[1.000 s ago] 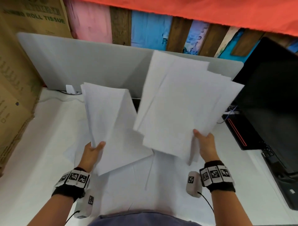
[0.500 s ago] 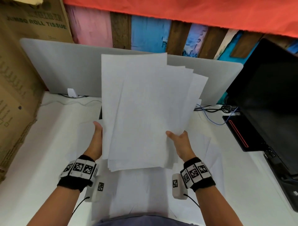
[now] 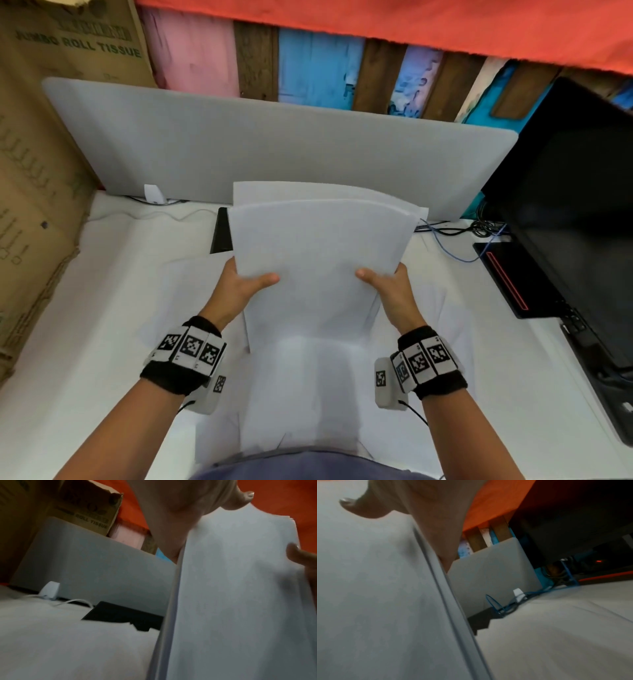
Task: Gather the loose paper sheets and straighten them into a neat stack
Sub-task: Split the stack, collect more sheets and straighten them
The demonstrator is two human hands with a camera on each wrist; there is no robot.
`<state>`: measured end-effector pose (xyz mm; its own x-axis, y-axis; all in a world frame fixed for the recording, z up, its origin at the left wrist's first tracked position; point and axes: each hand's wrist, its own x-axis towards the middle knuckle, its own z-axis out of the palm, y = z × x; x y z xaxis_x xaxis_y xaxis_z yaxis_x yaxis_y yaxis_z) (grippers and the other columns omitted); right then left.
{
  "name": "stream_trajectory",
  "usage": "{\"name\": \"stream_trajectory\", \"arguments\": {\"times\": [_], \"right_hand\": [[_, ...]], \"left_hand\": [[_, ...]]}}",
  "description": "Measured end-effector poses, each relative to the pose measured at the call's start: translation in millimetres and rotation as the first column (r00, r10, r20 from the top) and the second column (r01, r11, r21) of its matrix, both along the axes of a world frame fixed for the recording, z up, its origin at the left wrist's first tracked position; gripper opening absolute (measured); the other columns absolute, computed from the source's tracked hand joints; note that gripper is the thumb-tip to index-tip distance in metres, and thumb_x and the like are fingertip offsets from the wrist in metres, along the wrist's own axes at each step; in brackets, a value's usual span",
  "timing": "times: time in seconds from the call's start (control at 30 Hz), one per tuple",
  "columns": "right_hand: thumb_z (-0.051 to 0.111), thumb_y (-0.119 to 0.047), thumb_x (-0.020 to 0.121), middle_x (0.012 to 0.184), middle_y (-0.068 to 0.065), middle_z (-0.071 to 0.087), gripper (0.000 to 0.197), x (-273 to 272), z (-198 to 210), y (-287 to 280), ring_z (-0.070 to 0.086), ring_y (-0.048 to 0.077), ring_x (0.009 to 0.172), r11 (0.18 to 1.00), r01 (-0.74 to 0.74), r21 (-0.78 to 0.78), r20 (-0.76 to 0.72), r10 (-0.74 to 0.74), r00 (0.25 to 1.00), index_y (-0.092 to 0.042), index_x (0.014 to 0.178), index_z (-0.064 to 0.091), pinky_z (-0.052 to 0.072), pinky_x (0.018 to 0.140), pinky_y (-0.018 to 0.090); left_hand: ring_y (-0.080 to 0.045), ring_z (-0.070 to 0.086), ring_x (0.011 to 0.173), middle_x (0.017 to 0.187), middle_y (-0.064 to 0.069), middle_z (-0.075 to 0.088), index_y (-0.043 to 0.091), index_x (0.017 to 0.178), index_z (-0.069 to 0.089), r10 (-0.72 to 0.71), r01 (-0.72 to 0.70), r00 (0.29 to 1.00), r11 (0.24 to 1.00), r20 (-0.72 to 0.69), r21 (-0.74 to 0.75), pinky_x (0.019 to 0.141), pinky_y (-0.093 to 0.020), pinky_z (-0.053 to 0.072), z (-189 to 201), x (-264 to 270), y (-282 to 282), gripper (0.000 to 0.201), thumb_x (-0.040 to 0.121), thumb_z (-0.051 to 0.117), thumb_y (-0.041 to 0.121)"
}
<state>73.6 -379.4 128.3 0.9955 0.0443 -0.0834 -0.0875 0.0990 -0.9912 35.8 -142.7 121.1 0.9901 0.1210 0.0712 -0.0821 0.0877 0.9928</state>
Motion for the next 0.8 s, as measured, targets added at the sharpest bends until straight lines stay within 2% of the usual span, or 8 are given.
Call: {"name": "stream_trajectory", "arguments": {"times": [0.1, 0.2, 0.33, 0.43, 0.53, 0.63, 0.73, 0.8], "right_hand": [[0.086, -0.053, 0.036, 0.091, -0.003, 0.071, 0.081, 0, 23, 10, 0.068, 0.012, 0.082, 0.993, 0.090, 0.073, 0.076, -0.096, 0.993, -0.014, 0.102, 0.060, 0.054, 0.069, 0.025], [0.067, -0.052, 0.073, 0.072, -0.010, 0.068, 0.033, 3, 57, 14, 0.065, 0.007, 0.076, 0.966, 0.187, 0.180, 0.187, -0.220, 0.957, -0.021, 0.082, 0.064, 0.050, 0.071, 0.025], [0.055, -0.028, 0.089, 0.077, -0.016, 0.063, 0.020, 8, 78, 21, 0.058, 0.001, 0.089, 0.929, 0.343, 0.139, 0.244, -0.368, 0.897, -0.022, 0.075, 0.068, 0.041, 0.086, 0.021], [0.057, -0.015, 0.080, 0.079, -0.007, 0.061, 0.014, 9, 75, 24, 0.058, 0.012, 0.084, 0.927, 0.353, 0.127, 0.257, -0.374, 0.891, -0.022, 0.073, 0.067, 0.044, 0.079, 0.022], [0.062, -0.023, 0.074, 0.083, -0.004, 0.065, 0.009, 7, 75, 25, 0.062, 0.026, 0.095, 0.938, 0.334, 0.091, 0.279, -0.346, 0.896, -0.029, 0.070, 0.068, 0.047, 0.086, 0.037], [0.068, -0.035, 0.070, 0.093, 0.000, 0.067, 0.006, 8, 73, 18, 0.061, 0.027, 0.098, 0.953, 0.296, 0.061, 0.298, -0.300, 0.906, -0.032, 0.076, 0.069, 0.048, 0.089, 0.039], [0.070, -0.025, 0.072, 0.084, -0.012, 0.068, 0.018, 8, 63, 3, 0.063, 0.009, 0.081, 0.990, 0.136, 0.023, 0.273, -0.137, 0.952, -0.032, 0.089, 0.065, 0.051, 0.074, 0.021], [0.070, -0.004, 0.075, 0.072, -0.016, 0.071, 0.024, 4, 38, -2, 0.066, 0.000, 0.070, 0.998, 0.053, -0.028, 0.170, -0.047, 0.984, -0.023, 0.088, 0.064, 0.052, 0.069, 0.021]], "left_hand": [[0.006, 0.066, 0.076, 0.077, 0.025, 0.071, 0.024, 0.093, 0.057, 0.097, -0.093, 0.990, 0.995, 0.100, -0.041, 0.064, -0.010, 0.050, 25, 6, -11, 0.078, 0.033, 0.078, 0.071], [0.007, 0.061, 0.073, 0.077, 0.017, 0.068, 0.020, 0.092, 0.058, 0.296, -0.295, 0.915, 0.954, 0.274, -0.047, 0.068, -0.010, 0.046, 61, 11, -20, 0.047, 0.064, 0.067, 0.056], [-0.011, 0.054, 0.069, 0.066, 0.000, 0.056, 0.027, 0.090, 0.058, 0.473, -0.462, 0.820, 0.879, 0.321, -0.117, 0.073, -0.019, 0.041, 92, 20, -31, 0.014, 0.080, 0.061, 0.036], [-0.010, 0.059, 0.073, 0.063, 0.007, 0.060, 0.028, 0.103, 0.050, 0.515, -0.514, 0.801, 0.853, 0.305, -0.092, 0.092, -0.031, 0.044, 90, 21, -37, 0.032, 0.079, 0.061, 0.010], [-0.009, 0.054, 0.078, 0.087, 0.007, 0.065, 0.025, 0.115, 0.042, 0.535, -0.533, 0.791, 0.841, 0.295, -0.096, 0.078, -0.034, 0.043, 81, 19, -39, 0.045, 0.077, 0.055, 0.004], [-0.003, 0.054, 0.084, 0.094, 0.006, 0.062, 0.018, 0.119, 0.040, 0.533, -0.516, 0.776, 0.844, 0.337, -0.147, 0.078, -0.019, 0.040, 75, 18, -31, 0.040, 0.083, 0.053, 0.007], [0.009, 0.054, 0.097, 0.103, 0.008, 0.057, 0.016, 0.120, 0.039, 0.422, -0.440, 0.813, 0.896, 0.401, -0.051, 0.090, -0.009, 0.037, 57, 11, -21, 0.039, 0.085, 0.054, 0.022], [0.016, 0.055, 0.094, 0.108, 0.008, 0.055, 0.020, 0.116, 0.042, 0.336, -0.359, 0.901, 0.933, 0.273, 0.037, 0.086, -0.007, 0.043, 27, 4, -21, 0.039, 0.082, 0.063, 0.020]]}}
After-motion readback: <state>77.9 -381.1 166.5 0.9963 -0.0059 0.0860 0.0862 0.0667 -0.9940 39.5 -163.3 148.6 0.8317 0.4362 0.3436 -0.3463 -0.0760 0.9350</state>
